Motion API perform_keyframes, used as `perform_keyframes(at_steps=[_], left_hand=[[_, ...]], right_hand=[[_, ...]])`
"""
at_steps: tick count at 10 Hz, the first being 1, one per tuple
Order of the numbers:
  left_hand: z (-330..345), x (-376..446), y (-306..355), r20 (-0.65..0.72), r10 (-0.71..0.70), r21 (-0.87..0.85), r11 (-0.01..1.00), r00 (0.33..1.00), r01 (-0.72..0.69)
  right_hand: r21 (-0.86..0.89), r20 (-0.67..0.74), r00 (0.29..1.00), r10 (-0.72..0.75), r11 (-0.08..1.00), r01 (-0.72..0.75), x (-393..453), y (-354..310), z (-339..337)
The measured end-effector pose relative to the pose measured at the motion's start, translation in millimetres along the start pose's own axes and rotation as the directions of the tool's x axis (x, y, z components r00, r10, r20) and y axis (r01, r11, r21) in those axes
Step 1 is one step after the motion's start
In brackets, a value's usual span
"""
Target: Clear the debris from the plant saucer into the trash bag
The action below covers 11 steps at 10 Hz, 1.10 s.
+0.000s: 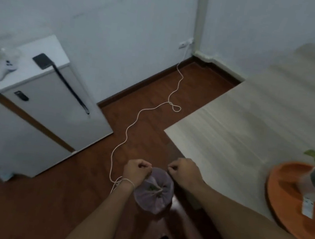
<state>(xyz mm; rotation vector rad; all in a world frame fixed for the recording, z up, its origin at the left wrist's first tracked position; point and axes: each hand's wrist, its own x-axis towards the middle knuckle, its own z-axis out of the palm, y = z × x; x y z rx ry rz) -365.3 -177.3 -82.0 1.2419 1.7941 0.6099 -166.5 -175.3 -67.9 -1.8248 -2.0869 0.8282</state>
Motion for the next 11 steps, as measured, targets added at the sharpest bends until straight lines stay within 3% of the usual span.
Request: perform_keyframes(at_steps=[3,6,8,9,11], left_hand=[[-39,30,-43,-0.017,-0.048,-0.009,0.999,0.999,0.048],[-34,46,-55,0.0,-0.024,0.033,0.999,1.0,0.024],[-27,57,-73,0.021,-0.062,0.035,0.997,0.998,0.061],[-20,63,-71,0.039,-0.04,0.046,0.998,0.998,0.038],[16,68,-15,0.084,0.161,0.089,0.982,0.983,-0.168]], right_hand=[[0.004,0.065,0.998,-0.019,1.0,0.019,46,-62,47],[0.111,0.077,0.988,0.132,0.984,-0.14,57,-43,64],[0.104,0.118,0.992,0.039,0.993,-0.051,40,-34,60],[0.09,0.097,0.995,0.026,0.995,-0.035,30,-22,53],[0.107,-0.193,0.971,0.143,0.986,-0.124,5,34,6]])
